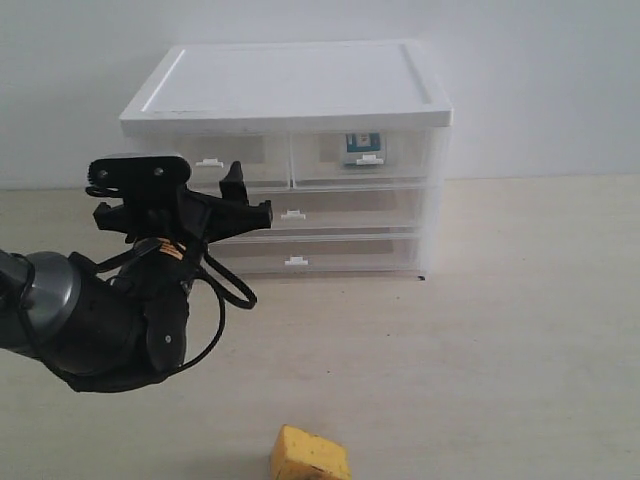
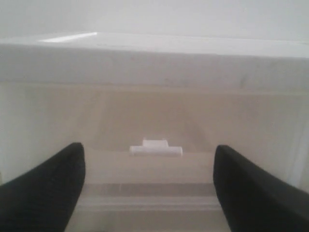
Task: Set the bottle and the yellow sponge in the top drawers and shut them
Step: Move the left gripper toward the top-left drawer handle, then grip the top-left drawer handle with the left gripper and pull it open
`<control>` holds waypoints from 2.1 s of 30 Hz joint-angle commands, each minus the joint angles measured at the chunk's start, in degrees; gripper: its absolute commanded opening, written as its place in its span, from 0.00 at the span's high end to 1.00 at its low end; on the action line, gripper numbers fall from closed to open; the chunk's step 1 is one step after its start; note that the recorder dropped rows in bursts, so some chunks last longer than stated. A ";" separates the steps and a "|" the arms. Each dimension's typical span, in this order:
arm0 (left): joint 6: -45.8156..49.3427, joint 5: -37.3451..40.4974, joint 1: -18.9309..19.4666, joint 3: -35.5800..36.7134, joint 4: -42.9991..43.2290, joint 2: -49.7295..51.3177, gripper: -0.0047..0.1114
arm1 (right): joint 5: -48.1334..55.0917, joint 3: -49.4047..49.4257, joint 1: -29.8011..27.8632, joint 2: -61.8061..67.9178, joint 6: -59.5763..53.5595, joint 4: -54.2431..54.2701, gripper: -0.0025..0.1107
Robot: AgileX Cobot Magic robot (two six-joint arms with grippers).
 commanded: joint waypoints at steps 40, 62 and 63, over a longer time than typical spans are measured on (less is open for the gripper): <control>0.07 -0.57 1.36 7.32 7.90 -6.57 0.23 | -0.46 0.23 0.08 -0.35 -0.29 -0.39 0.98; 2.03 -0.57 2.19 -3.43 3.63 2.53 0.27 | -0.46 0.23 0.08 -0.35 -0.29 -0.39 0.98; 2.03 -0.57 2.19 -4.28 2.60 3.04 0.27 | -0.46 0.23 0.08 -0.35 -0.29 -0.39 0.98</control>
